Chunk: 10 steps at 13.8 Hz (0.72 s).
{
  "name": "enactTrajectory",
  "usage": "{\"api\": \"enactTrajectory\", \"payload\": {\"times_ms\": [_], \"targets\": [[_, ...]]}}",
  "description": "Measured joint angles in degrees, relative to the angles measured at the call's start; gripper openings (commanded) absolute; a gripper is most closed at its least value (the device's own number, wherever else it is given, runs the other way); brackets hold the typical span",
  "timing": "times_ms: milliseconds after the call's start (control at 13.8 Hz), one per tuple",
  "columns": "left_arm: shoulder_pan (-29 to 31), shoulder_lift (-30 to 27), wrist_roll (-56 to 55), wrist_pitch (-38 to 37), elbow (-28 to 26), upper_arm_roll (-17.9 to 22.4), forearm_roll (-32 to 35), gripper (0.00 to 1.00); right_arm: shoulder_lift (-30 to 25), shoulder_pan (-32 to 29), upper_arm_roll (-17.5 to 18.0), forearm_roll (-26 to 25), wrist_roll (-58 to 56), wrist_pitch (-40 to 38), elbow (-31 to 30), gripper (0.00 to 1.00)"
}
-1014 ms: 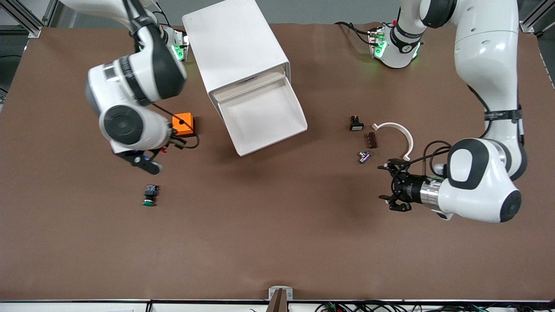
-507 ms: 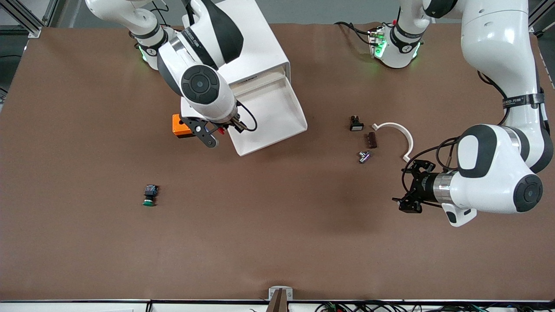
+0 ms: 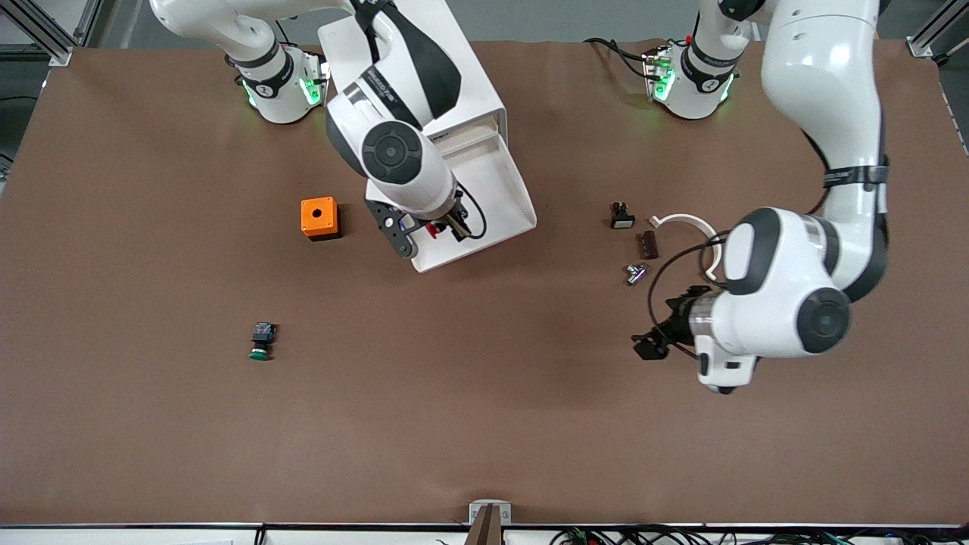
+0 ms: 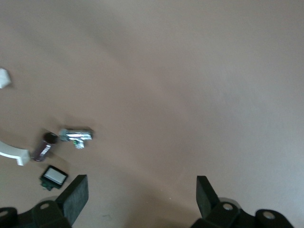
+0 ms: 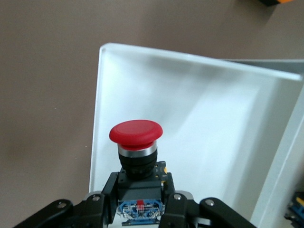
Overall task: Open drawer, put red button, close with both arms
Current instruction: 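Lower the red button into the drawer and open the right gripper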
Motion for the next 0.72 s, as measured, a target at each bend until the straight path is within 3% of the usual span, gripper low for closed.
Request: {"api": "enactTrajectory", "payload": {"times_ms": [362, 725], "targets": [[-7.4, 0.0, 3.6, 12.3, -6.1, -0.5, 0.1, 1.0, 0.9, 1.3, 0.0, 0.3, 3.5, 2.1, -2.5, 0.13], [-9.7, -0.3, 7.6, 16.0, -9.9, -0.6, 2.6, 1.0, 2.2, 2.6, 0.0, 0.8, 4.2, 3.0, -3.7, 0.17]]}}
